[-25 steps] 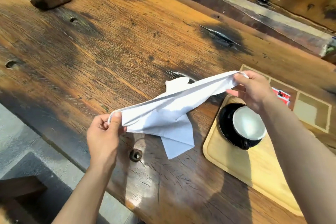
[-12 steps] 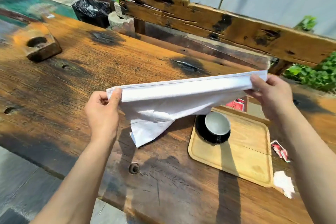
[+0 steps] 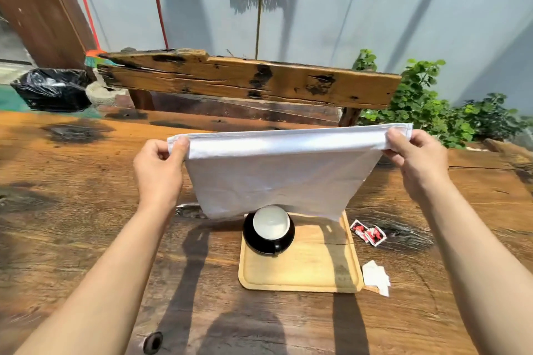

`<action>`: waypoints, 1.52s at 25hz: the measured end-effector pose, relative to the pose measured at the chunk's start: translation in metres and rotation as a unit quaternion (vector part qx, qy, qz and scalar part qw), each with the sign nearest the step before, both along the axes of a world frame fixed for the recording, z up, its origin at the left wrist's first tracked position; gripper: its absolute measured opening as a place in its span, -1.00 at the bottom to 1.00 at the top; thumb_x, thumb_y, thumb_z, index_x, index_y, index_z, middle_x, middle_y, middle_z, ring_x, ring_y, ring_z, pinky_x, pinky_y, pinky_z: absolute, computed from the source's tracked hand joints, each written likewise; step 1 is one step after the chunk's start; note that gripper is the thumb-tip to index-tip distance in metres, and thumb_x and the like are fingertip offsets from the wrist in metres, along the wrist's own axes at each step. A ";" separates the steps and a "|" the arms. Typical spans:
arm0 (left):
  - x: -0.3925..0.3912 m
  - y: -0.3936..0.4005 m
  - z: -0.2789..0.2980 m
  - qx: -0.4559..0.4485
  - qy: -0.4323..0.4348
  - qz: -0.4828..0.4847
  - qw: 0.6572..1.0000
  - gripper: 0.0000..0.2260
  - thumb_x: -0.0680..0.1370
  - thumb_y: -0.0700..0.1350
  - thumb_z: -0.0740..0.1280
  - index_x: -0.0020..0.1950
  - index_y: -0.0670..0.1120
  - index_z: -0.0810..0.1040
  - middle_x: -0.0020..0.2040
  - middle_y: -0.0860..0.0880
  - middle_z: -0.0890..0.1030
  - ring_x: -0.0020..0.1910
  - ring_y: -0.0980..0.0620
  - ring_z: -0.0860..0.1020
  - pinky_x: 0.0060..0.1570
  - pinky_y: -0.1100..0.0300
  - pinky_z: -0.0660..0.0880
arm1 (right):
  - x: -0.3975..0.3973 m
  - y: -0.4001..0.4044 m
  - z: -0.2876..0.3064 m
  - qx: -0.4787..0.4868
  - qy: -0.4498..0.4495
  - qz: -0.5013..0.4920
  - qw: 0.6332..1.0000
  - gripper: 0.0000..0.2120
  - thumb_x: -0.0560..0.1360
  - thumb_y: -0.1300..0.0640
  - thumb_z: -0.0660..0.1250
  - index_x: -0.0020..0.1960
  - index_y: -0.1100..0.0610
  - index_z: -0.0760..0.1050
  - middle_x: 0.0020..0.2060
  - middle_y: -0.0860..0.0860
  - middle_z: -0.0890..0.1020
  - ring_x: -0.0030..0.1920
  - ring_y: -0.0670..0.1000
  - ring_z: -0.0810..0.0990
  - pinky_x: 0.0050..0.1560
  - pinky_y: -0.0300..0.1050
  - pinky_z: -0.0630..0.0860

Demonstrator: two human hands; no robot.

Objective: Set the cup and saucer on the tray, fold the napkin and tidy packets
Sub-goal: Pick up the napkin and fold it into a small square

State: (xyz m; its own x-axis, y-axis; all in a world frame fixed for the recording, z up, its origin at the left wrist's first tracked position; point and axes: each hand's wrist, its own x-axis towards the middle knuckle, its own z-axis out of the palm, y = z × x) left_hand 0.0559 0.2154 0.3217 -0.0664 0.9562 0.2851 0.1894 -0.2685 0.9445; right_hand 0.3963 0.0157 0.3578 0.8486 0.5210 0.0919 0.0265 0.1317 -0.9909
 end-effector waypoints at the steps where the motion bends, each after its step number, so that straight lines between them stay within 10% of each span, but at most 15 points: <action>1: 0.010 0.003 0.004 -0.002 0.001 -0.014 1.000 -0.76 0.49 0.05 0.39 -0.30 -0.01 0.45 -0.34 0.09 0.49 -0.37 0.15 0.41 -0.32 0.30 0.41 | 0.007 -0.005 0.001 0.000 0.005 -0.007 1.000 -0.92 0.45 0.20 0.42 -0.21 0.12 0.56 -0.22 0.01 0.65 -0.20 -0.06 0.65 -0.14 -0.22 0.63; 9: 0.075 0.032 0.041 -0.025 -0.035 -0.087 0.995 -0.78 0.44 0.09 0.42 -0.32 0.04 0.51 -0.30 0.03 0.56 -0.23 0.02 0.54 -0.09 -0.02 0.56 | 0.056 -0.016 0.024 0.010 0.022 -0.037 0.999 -0.90 0.45 0.18 0.42 -0.22 0.13 0.54 -0.21 0.05 0.63 -0.12 0.01 0.59 0.00 -0.09 0.58; 15: 0.054 0.020 0.038 0.005 -0.001 -0.098 0.995 -0.76 0.46 0.06 0.41 -0.36 0.05 0.48 -0.43 0.19 0.55 -0.45 0.35 0.43 -0.44 0.48 0.38 | 0.047 -0.030 0.008 -0.035 -0.002 -0.026 0.999 -0.84 0.45 0.08 0.41 -0.25 0.11 0.53 -0.25 0.02 0.56 -0.20 -0.04 0.45 -0.13 -0.13 0.36; 22: -0.013 -0.024 -0.021 -0.103 0.086 -0.184 0.974 -0.82 0.56 0.00 0.32 -0.20 -0.05 0.52 -0.22 -0.01 0.59 -0.24 0.02 0.51 -0.26 0.09 0.46 | -0.011 -0.082 -0.052 -0.108 0.093 0.028 0.989 -0.83 0.50 0.10 0.35 -0.23 0.15 0.53 -0.19 0.06 0.59 -0.10 0.03 0.49 -0.02 -0.09 0.42; 31: -0.072 -0.087 -0.101 -0.176 0.199 -0.208 0.941 -0.76 0.62 -0.04 0.20 -0.20 -0.10 0.47 -0.22 -0.03 0.55 -0.24 0.01 0.47 -0.27 0.12 0.33 | -0.070 -0.150 -0.147 -0.225 0.153 0.011 0.962 -0.79 0.49 0.07 0.38 -0.12 0.24 0.59 -0.21 0.12 0.66 -0.22 0.06 0.59 -0.33 -0.14 0.59; 38: -0.104 -0.136 -0.173 -0.302 0.217 -0.240 0.897 -0.72 0.62 0.05 0.18 -0.15 -0.11 0.49 -0.17 -0.09 0.59 -0.19 -0.06 0.51 -0.19 0.06 0.36 | -0.102 -0.207 -0.198 -0.305 0.196 0.004 0.932 -0.81 0.46 0.08 0.42 -0.24 0.20 0.60 -0.25 0.15 0.66 -0.22 0.11 0.57 -0.09 0.10 0.55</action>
